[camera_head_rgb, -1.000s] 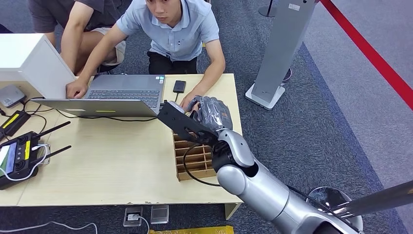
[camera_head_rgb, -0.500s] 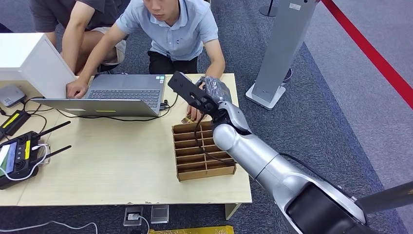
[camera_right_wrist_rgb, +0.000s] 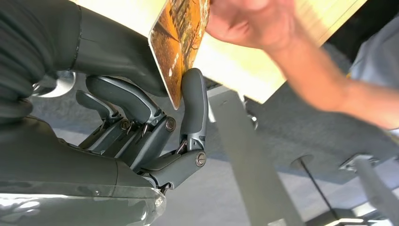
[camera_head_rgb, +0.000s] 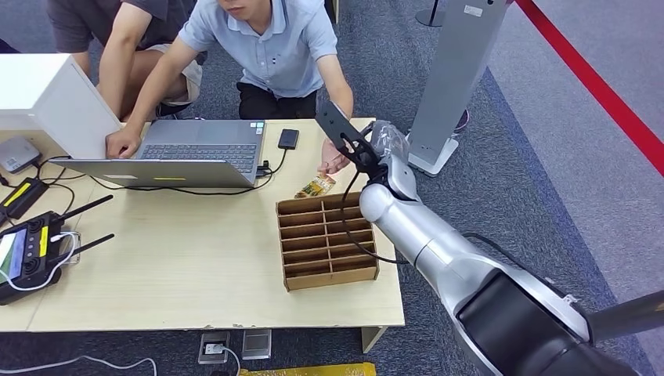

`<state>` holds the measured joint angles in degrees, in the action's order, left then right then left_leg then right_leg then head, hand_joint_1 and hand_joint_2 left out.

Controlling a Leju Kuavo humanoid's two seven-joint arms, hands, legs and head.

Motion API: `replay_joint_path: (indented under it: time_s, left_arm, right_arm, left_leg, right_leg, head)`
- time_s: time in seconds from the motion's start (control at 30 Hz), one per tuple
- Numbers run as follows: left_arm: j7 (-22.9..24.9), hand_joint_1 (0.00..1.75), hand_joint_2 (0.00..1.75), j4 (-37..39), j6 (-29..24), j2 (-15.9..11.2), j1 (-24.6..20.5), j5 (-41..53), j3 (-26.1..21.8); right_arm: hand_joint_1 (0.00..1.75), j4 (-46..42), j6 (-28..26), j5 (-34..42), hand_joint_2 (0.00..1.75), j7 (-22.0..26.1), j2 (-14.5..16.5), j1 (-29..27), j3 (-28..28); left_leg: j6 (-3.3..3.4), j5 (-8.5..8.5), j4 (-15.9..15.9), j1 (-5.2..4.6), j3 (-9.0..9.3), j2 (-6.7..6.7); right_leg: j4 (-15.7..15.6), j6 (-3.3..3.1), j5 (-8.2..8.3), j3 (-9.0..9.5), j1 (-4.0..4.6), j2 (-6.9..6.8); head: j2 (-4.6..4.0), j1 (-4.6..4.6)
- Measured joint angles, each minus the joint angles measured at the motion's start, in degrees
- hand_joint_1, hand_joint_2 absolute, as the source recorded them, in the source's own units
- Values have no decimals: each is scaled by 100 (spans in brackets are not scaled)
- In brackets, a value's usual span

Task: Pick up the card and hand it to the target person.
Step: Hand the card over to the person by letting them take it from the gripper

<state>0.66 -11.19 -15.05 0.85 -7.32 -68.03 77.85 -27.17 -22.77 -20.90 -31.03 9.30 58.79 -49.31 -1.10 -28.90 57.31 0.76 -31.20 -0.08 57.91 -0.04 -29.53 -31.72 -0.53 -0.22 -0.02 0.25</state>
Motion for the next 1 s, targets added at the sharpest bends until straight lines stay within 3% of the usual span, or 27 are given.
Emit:
replay_joint_path:
  time_s: [0.13,0.27,0.77,1.0]
  left_arm:
    - [3,0,175,0,8,-2,-3,-7,31]
    - [-2,0,175,0,11,-2,-6,-17,57]
    - [-63,0,175,0,-39,-2,-3,-129,135]
    - [-64,0,175,4,-79,-16,19,-292,135]
  right_arm:
    - [175,187,-80,-38,175,4,-45,49,-8]
    - [0,292,-118,-53,175,51,-55,78,-16]
    - [0,417,-243,151,175,807,106,168,-62]
    - [0,156,-475,1129,175,1898,169,364,9]
  left_leg:
    - [0,0,0,0,0,0]
    - [0,0,0,0,0,0]
    - [0,0,0,0,-1,-1]
    - [0,0,0,0,0,0]
  right_leg:
    - [0,0,0,0,0,0]
    - [0,0,0,0,0,0]
    - [2,0,0,1,0,0]
    - [2,0,0,1,0,0]
  head:
    - [0,2]
    - [0,2]
    - [0,1]
    - [0,3]
